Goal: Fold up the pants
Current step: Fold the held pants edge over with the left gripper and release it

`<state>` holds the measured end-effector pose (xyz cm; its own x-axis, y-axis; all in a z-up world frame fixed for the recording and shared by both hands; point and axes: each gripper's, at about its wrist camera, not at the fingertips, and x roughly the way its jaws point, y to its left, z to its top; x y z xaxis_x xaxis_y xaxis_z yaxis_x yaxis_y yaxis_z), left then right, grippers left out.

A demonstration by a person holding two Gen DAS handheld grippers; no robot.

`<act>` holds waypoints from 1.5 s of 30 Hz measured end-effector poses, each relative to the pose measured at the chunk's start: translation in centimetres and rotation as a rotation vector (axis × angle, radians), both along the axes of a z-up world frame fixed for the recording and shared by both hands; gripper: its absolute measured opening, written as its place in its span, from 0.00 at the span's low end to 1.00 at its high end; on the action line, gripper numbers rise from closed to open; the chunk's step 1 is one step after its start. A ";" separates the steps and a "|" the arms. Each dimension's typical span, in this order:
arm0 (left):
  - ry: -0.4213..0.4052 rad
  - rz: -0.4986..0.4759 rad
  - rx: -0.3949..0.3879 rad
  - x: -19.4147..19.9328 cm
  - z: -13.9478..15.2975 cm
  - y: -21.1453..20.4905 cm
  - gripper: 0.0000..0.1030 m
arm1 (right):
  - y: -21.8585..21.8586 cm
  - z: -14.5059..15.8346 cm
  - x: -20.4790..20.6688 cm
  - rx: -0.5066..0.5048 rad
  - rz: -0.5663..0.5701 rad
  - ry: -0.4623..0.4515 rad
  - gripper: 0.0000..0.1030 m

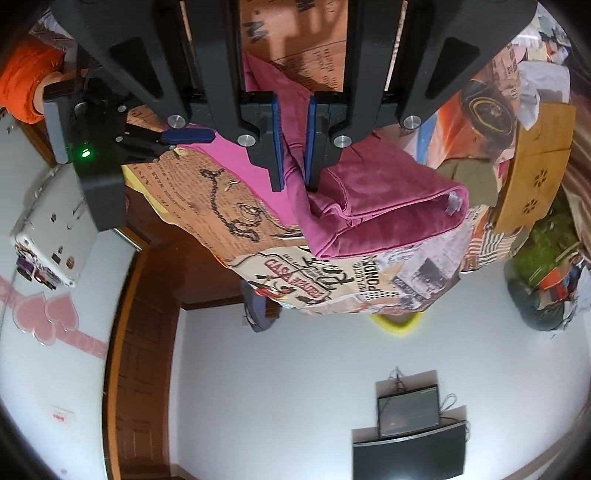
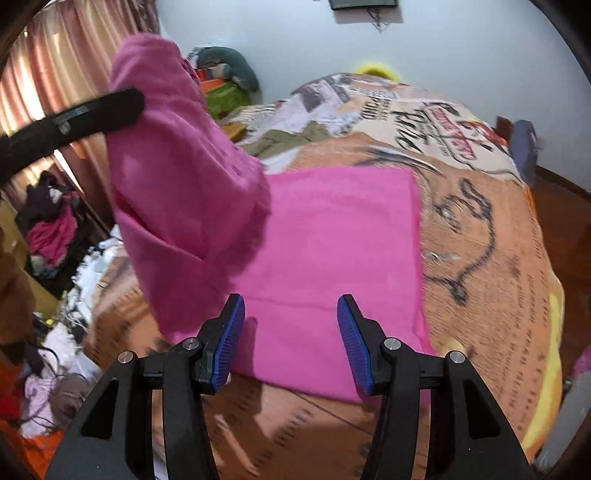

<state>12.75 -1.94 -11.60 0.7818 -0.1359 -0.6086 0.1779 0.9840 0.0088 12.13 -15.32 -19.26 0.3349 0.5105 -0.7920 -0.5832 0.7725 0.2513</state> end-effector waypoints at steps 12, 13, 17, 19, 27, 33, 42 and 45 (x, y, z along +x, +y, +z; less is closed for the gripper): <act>0.117 -0.115 -0.028 3.4 -2.1 -4.7 0.10 | -2.4 0.2 0.3 0.060 -0.057 -0.024 0.49; 0.130 -0.124 -0.032 3.6 -2.4 -5.0 0.10 | -3.2 0.4 0.1 0.048 -0.070 -0.039 0.49; 0.169 -0.147 -0.032 4.2 -3.3 -6.1 0.10 | -6.4 0.7 0.6 0.017 -0.143 -0.046 0.49; 0.185 -0.156 -0.028 4.4 -3.9 -6.8 0.10 | -7.9 0.6 0.6 0.014 -0.183 -0.041 0.49; 0.299 -0.188 -0.024 5.4 -7.4 -9.1 0.10 | -11.0 0.9 0.4 0.031 -0.271 -0.043 0.49; 0.341 -0.203 -0.009 5.5 -8.5 -10.0 0.10 | -11.5 1.5 -0.1 0.036 -0.285 -0.059 0.49; 0.372 -0.206 -0.107 5.5 -6.7 -8.9 0.25 | -11.8 3.1 0.4 0.051 -0.299 -0.100 0.49; 0.320 -0.180 -0.135 4.7 -5.0 -7.3 0.31 | -11.1 4.2 0.6 0.065 -0.280 -0.125 0.49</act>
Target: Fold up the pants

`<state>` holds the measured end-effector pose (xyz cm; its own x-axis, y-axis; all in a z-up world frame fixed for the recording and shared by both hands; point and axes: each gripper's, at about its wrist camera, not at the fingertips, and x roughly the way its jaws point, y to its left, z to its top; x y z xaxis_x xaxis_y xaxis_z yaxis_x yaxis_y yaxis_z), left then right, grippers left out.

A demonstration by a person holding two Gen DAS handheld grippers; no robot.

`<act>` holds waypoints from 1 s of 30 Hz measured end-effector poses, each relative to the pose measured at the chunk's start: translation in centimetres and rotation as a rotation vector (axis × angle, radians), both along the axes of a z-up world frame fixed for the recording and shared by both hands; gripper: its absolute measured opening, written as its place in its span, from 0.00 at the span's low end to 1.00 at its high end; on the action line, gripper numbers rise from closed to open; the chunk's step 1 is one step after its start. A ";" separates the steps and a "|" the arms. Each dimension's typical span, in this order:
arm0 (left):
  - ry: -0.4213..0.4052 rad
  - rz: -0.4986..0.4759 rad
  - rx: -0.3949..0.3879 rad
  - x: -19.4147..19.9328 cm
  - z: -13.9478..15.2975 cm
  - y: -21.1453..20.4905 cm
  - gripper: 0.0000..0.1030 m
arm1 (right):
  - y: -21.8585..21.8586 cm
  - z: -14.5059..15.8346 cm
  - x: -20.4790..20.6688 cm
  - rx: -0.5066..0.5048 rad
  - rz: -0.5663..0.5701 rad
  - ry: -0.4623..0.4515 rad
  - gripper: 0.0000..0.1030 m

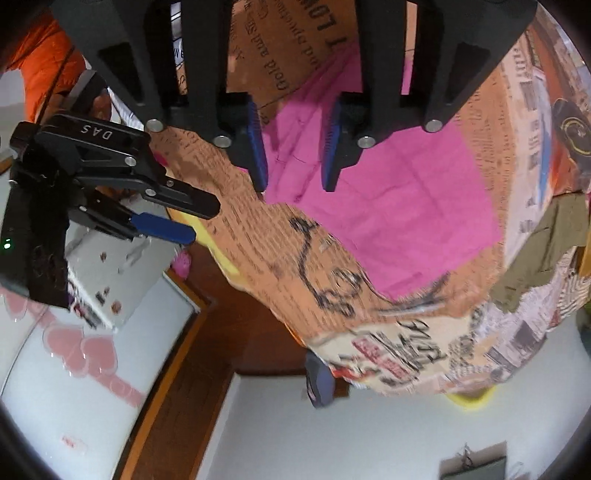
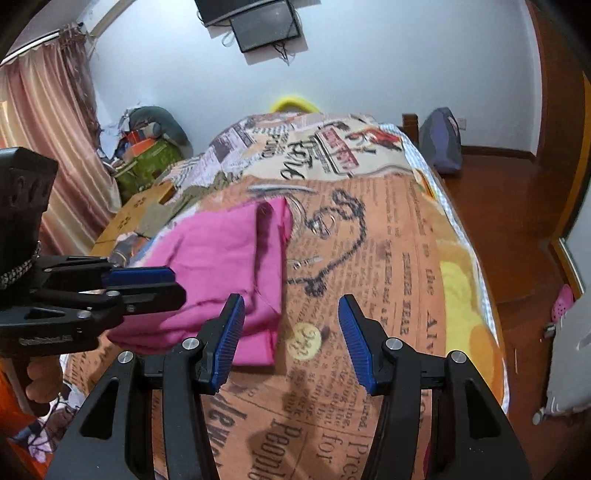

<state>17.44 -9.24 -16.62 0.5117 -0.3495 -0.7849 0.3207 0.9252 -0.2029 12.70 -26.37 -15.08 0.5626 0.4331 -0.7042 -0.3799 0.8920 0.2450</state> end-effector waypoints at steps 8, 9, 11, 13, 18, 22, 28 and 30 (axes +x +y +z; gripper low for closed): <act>0.020 0.104 0.131 -0.2 -2.2 5.0 0.31 | 4.5 -0.7 0.6 0.007 0.088 -0.009 0.49; 0.037 0.110 0.141 -0.2 -2.9 5.3 0.31 | 5.0 -1.3 0.7 -0.005 0.093 -0.002 0.49; 0.056 0.114 0.154 -0.5 -4.2 5.8 0.33 | 5.6 -3.0 1.4 -0.043 0.095 0.031 0.49; 0.045 0.124 0.154 -0.8 -4.9 6.0 0.38 | 5.6 -4.5 1.8 -0.075 0.082 0.067 0.49; 0.026 0.131 0.144 -0.6 -5.9 6.0 0.44 | 3.7 -6.6 2.0 -0.038 0.041 0.146 0.49; 0.028 0.114 0.140 -0.5 -5.7 6.2 0.44 | 3.2 -6.2 1.7 -0.048 0.031 0.143 0.49; -0.054 0.154 0.173 1.0 -1.9 8.9 0.44 | 3.2 -4.1 1.1 -0.074 0.038 0.093 0.49; -0.061 0.183 0.168 2.1 -1.3 10.1 0.44 | 3.0 -3.5 1.2 -0.053 0.029 0.082 0.51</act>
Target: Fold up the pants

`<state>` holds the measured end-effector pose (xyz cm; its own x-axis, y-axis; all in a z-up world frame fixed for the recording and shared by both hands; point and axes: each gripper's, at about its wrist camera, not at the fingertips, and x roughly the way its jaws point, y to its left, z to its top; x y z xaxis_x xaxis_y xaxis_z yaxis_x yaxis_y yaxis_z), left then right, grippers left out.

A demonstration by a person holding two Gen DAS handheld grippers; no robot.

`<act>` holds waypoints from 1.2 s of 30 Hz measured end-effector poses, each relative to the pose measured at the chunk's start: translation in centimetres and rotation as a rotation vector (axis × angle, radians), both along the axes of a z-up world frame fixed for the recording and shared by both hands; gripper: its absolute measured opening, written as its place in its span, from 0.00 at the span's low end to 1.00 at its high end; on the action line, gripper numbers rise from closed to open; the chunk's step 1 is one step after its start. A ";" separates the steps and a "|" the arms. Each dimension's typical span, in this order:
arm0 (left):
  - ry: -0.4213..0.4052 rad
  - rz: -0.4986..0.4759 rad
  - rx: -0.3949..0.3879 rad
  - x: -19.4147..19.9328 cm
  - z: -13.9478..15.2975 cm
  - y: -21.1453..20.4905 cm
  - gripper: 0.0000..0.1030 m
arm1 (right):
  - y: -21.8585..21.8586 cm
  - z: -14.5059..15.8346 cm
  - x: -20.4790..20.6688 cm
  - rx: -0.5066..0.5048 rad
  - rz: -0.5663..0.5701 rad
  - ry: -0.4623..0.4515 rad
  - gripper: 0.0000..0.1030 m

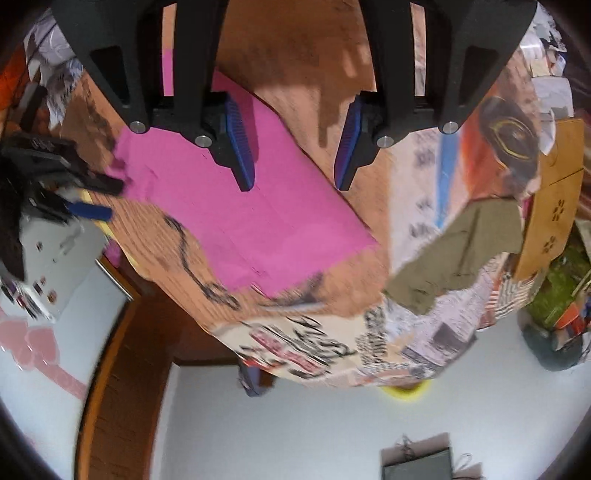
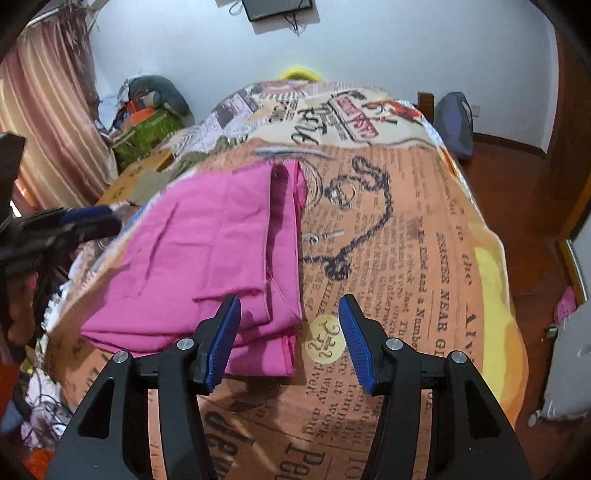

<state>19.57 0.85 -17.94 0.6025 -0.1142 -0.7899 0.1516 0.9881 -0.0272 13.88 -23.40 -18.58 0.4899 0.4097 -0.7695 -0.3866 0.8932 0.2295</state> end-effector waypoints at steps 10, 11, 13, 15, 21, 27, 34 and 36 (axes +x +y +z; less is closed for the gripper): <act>0.119 0.042 -0.100 8.8 -3.9 4.5 0.44 | 0.9 -1.6 1.1 0.031 -0.007 0.042 0.51; 0.152 0.031 -0.118 9.5 -5.0 4.7 0.44 | 0.9 -1.9 1.0 0.029 -0.006 0.053 0.51; 0.179 0.045 -0.134 10.4 -6.3 5.3 0.44 | 1.0 -2.7 1.1 0.028 0.001 0.073 0.51; 0.211 0.055 -0.185 11.2 -7.5 6.2 0.44 | 0.9 -3.1 1.2 0.042 0.002 0.082 0.50; 0.214 0.044 -0.215 12.4 -8.7 6.5 0.40 | 0.8 -3.4 1.5 0.054 0.014 0.095 0.51; 0.204 0.028 -0.178 12.5 -8.8 6.2 0.10 | 1.0 -3.1 2.0 0.021 0.013 0.082 0.51; 0.105 0.051 -0.127 8.7 -6.4 7.1 0.05 | 0.5 -1.7 2.5 -0.010 -0.004 0.045 0.51; 0.090 0.071 -0.129 7.0 -5.6 7.7 0.05 | 0.5 -1.0 2.5 -0.004 -0.006 0.028 0.51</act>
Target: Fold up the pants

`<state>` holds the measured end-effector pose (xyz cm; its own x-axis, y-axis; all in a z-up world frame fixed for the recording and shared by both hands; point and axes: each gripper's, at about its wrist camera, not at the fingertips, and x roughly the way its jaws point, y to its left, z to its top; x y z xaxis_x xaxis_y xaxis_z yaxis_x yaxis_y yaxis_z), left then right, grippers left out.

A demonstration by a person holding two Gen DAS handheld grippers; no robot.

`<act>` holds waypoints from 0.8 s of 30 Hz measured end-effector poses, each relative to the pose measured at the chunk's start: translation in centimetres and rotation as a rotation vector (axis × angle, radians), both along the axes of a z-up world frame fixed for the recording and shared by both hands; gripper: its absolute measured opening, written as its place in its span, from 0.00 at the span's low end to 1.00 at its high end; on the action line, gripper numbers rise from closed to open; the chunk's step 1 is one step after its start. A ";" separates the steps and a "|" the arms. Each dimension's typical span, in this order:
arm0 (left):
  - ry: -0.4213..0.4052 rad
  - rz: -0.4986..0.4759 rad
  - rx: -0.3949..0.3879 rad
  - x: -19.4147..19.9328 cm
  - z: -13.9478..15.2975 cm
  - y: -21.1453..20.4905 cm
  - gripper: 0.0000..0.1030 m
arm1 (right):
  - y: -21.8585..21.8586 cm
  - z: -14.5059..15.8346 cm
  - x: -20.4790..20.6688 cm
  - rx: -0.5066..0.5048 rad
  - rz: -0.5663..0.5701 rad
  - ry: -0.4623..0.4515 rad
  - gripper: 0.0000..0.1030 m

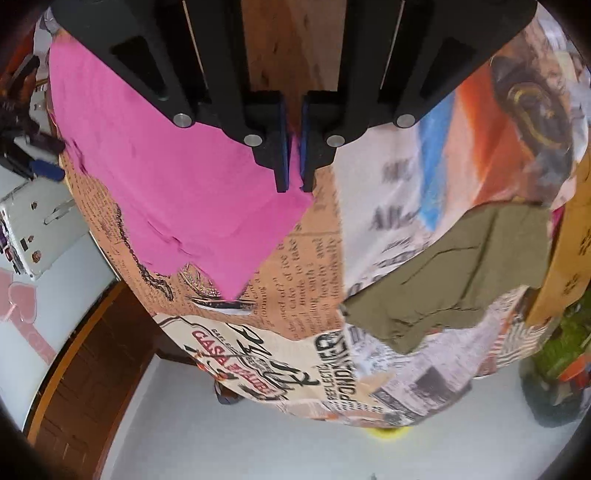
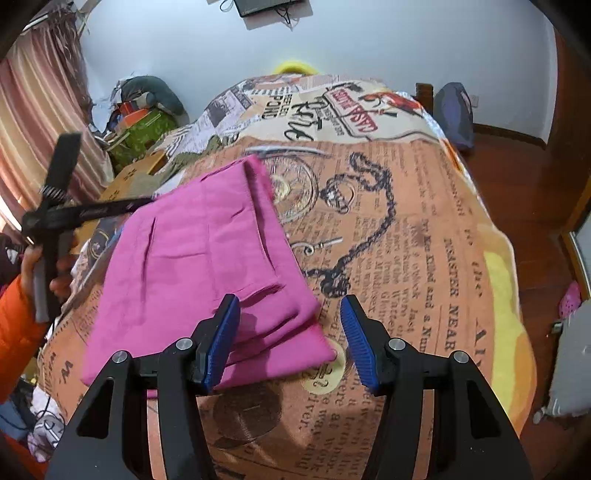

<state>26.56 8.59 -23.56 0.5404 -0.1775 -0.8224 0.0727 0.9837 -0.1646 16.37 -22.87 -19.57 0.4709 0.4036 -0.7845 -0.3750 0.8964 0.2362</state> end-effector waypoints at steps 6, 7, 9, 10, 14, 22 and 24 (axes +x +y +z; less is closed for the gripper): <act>-0.022 0.016 0.011 -5.0 1.6 0.8 0.05 | 2.0 1.3 -0.6 0.011 0.040 -0.043 0.51; -0.025 0.021 0.012 -5.6 1.7 0.9 0.05 | 2.5 1.3 -0.7 0.009 0.051 -0.046 0.51; -0.032 0.031 0.006 -7.2 2.0 0.9 0.05 | 3.4 1.0 -0.8 -0.001 0.071 -0.048 0.51; -0.036 0.036 0.001 -7.9 2.0 1.0 0.05 | 4.1 0.8 -1.0 -0.003 0.087 -0.049 0.51; -0.024 0.062 -0.045 -10.4 1.7 1.4 0.05 | 5.7 0.1 -1.1 -0.019 0.128 -0.038 0.51; 0.017 0.121 0.048 -12.1 0.3 2.2 0.04 | 5.7 -1.5 -0.8 0.003 0.128 0.016 0.51; 0.032 0.116 0.063 -12.2 0.0 2.4 0.04 | 5.3 -1.1 -1.0 0.006 0.117 0.017 0.51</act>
<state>14.32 10.99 -23.55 0.5280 -0.0625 -0.8470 -0.0467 0.9936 -0.1024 15.32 -17.62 -20.72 0.4073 0.4597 -0.7892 -0.4729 0.8454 0.2484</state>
